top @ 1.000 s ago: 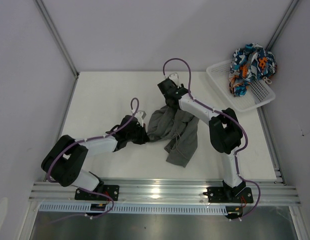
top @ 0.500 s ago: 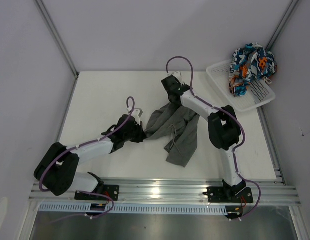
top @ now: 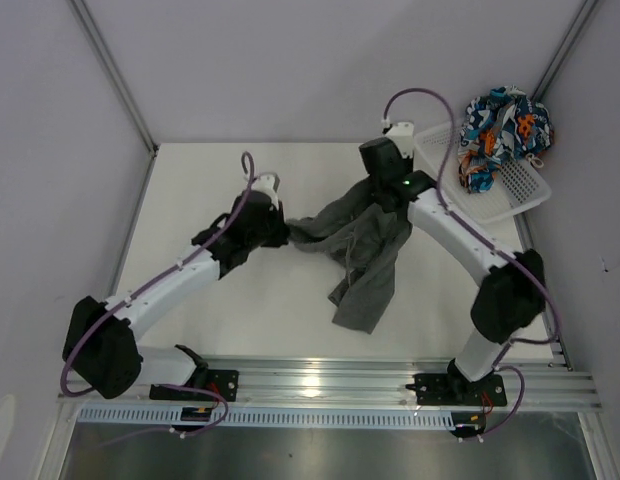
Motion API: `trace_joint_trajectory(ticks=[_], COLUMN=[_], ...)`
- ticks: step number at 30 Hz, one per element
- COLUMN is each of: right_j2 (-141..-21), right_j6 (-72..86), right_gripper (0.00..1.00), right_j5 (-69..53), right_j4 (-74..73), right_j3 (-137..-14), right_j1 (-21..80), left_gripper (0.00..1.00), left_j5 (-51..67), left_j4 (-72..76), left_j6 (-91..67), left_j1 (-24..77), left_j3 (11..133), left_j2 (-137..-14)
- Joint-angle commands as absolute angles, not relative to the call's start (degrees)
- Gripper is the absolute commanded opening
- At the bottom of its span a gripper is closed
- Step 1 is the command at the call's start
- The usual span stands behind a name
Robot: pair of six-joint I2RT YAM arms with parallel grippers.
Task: Fold and stack the shorts
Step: Flatten the shorts out
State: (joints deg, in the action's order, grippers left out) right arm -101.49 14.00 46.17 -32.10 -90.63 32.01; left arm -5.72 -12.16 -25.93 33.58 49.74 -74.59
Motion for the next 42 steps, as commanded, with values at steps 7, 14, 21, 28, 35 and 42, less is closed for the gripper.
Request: trace_joint_trajectory(ticks=[7, 14, 21, 28, 35, 42], right_j2=[-69.98, -54.42, -52.64, -62.03, -75.04, -89.34], right_j6=[16.17, 18.72, 18.37, 15.21, 21.87, 25.74], right_gripper=[0.00, 0.00, 0.00, 0.00, 0.00, 0.00], right_j5=[38.42, 33.24, 28.30, 37.16, 20.06, 7.05], right_j4=[-28.98, -31.55, -33.83, -39.19, -38.86, -25.52], right_j3=[-88.94, -86.31, -93.75, -104.67, -100.56, -95.00], right_j1=[37.08, 49.64, 54.66, 54.76, 34.15, 21.46], left_gripper=[0.00, 0.00, 0.00, 0.00, 0.00, 0.00], left_j5=[-12.39, -9.50, -9.57, -12.03, 1.73, 9.92], left_j4=[-33.21, -37.97, -40.07, -47.54, -37.90, -24.27], left_j6=[-22.68, -24.08, -22.33, -19.78, -23.37, -28.12], left_j1=[33.49, 33.57, 33.57, 33.49, 22.27, 12.05], left_j3=[81.55, 83.67, 90.76, 102.56, 88.11, 79.27], left_j2=[-60.50, -47.13, -45.51, -55.27, -62.66, -77.05])
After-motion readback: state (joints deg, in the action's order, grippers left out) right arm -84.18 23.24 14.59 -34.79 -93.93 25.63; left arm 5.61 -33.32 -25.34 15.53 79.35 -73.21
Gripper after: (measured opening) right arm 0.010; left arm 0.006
